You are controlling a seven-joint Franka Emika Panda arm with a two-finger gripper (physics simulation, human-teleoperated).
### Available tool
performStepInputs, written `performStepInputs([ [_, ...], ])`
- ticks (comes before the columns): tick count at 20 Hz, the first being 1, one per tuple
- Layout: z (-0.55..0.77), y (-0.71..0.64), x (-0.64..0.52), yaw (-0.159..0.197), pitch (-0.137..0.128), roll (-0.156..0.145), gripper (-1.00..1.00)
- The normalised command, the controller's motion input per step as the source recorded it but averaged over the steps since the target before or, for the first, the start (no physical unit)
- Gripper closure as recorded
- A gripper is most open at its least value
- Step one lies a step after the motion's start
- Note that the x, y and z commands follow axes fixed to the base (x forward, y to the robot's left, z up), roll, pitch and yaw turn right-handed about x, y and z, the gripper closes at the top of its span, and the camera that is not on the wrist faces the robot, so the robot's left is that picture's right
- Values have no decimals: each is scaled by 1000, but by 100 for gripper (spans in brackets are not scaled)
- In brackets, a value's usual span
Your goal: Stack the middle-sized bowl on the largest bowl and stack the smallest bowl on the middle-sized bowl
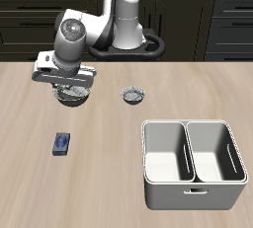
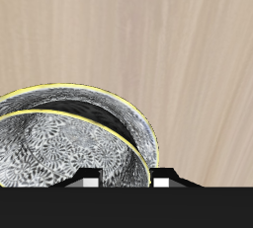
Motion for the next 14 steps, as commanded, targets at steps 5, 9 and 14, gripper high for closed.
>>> performStepInputs([
  [5, 118, 160, -41, 22, -23, 15, -100],
  [9, 346, 345, -61, 25, -63, 54, -100],
  [14, 292, 331, -26, 12, -49, 47, -100],
])
